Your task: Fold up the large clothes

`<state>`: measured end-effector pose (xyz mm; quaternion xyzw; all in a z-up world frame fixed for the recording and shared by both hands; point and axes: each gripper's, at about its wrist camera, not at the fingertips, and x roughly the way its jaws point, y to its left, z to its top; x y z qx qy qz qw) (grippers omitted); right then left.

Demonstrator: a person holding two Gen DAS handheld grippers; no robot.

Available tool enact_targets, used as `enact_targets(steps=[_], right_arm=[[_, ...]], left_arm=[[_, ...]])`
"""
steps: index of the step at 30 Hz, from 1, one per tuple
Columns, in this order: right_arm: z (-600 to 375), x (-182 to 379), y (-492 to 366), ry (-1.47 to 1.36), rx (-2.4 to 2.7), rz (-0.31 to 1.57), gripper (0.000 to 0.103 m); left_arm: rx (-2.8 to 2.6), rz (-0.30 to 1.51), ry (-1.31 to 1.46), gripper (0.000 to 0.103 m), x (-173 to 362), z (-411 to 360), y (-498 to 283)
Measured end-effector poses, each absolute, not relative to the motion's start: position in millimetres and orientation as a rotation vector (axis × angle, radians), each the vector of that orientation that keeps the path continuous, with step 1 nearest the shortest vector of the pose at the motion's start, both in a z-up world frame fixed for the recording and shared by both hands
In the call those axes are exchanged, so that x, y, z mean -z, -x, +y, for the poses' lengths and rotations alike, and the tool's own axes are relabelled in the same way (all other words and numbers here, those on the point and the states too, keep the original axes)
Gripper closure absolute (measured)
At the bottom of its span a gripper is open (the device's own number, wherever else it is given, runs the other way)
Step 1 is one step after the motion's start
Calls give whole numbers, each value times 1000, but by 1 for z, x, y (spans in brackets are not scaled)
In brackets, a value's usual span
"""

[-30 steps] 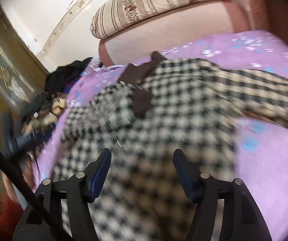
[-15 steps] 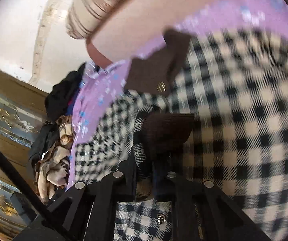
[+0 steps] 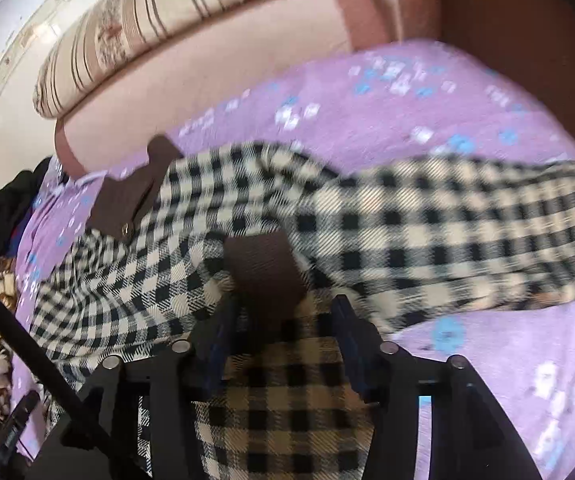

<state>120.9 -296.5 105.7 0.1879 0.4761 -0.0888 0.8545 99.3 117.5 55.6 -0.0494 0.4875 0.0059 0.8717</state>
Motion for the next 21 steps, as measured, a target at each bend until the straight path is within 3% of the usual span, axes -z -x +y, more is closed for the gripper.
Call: enact_targets(steps=[1, 2, 3, 7, 16, 18, 19, 21], right_arm=[[-289, -117, -118, -355, 181, 973, 49], [-278, -127, -117, -314, 159, 950, 49], [-264, -136, -116, -274, 127, 932, 48], [-218, -154, -123, -209, -62, 915, 38], [-46, -140, -202, -81, -439, 1042, 38], [-16, -125, -220, -64, -511, 1104, 54], [0, -112, -229, -50, -525, 1143, 68], [22, -84, -247, -13, -494, 1220, 74]], left_arm=[[0, 1041, 100, 69, -53, 116, -100], [17, 1078, 95, 93, -50, 115, -101], [30, 1104, 98, 97, -49, 114, -102], [-2, 1101, 104, 101, -59, 121, -91], [-26, 1137, 161, 103, -52, 150, -76], [-11, 1130, 168, 103, -52, 152, -74], [-7, 1129, 169, 103, -52, 152, -73], [2, 1127, 173, 103, -52, 153, -72]])
